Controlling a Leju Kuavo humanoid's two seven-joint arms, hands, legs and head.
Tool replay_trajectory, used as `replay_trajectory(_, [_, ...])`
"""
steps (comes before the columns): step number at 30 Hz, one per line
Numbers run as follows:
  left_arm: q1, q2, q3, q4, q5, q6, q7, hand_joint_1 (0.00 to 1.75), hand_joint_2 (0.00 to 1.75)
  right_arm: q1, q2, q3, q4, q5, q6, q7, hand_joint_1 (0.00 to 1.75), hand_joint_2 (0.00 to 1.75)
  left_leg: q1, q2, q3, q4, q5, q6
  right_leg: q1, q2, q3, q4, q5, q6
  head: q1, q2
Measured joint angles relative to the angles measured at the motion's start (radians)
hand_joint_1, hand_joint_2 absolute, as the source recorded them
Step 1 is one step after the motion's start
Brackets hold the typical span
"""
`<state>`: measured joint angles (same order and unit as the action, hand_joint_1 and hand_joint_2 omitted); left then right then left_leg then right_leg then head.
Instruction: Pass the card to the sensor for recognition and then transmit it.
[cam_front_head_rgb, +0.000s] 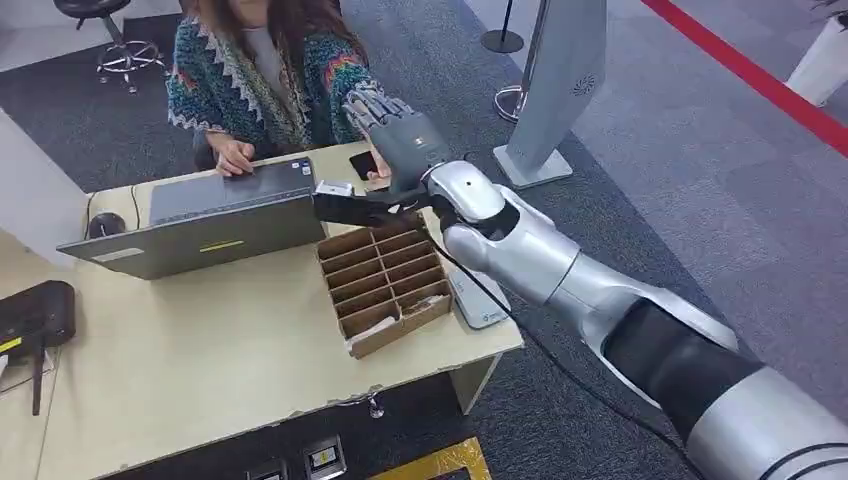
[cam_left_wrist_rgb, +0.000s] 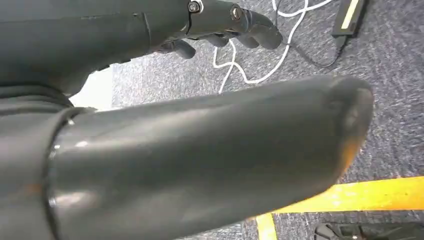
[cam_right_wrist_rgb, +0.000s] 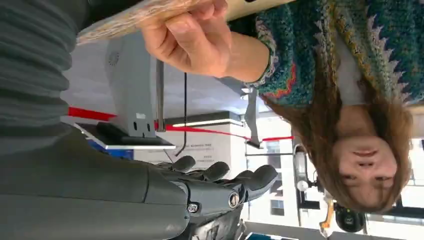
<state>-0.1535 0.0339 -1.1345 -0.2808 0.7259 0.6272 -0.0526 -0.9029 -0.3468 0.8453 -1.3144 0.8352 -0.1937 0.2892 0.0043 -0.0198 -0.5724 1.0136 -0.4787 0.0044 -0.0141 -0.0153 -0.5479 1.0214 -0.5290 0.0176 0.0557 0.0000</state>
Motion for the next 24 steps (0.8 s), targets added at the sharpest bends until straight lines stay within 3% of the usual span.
replay_trajectory(5, [0.014, 0.000, 0.000, 0.000, 0.016, 0.002, -0.005, 0.00, 0.00, -0.002, 0.019, 0.023, 0.067, -0.017, -0.056, -0.016, 0.00, 1.75, 0.000, 0.000, 0.000, 0.000, 0.000, 0.000, 0.000, 0.000, 0.000, 0.000, 0.000, 0.000, 0.000, 0.000])
replay_trajectory(11, [0.019, 0.000, 0.000, 0.000, 0.021, 0.006, -0.006, 0.00, 0.00, -0.006, 0.033, 0.028, 0.106, -0.018, -0.059, -0.016, 0.00, 1.75, 0.000, 0.000, 0.000, 0.000, 0.000, 0.000, 0.000, 0.000, 0.000, 0.000, 0.000, 0.000, 0.000, 0.000])
replay_trajectory(24, [0.021, 0.001, 0.000, 0.000, 0.027, 0.003, -0.006, 0.00, 0.00, -0.036, 0.036, 0.022, 0.140, -0.037, 0.003, 0.000, 0.00, 1.75, 0.000, 0.001, 0.001, 0.000, 0.000, 0.000, 0.000, 0.001, 0.000, 0.000, 0.000, 0.000, 0.000, 0.000])
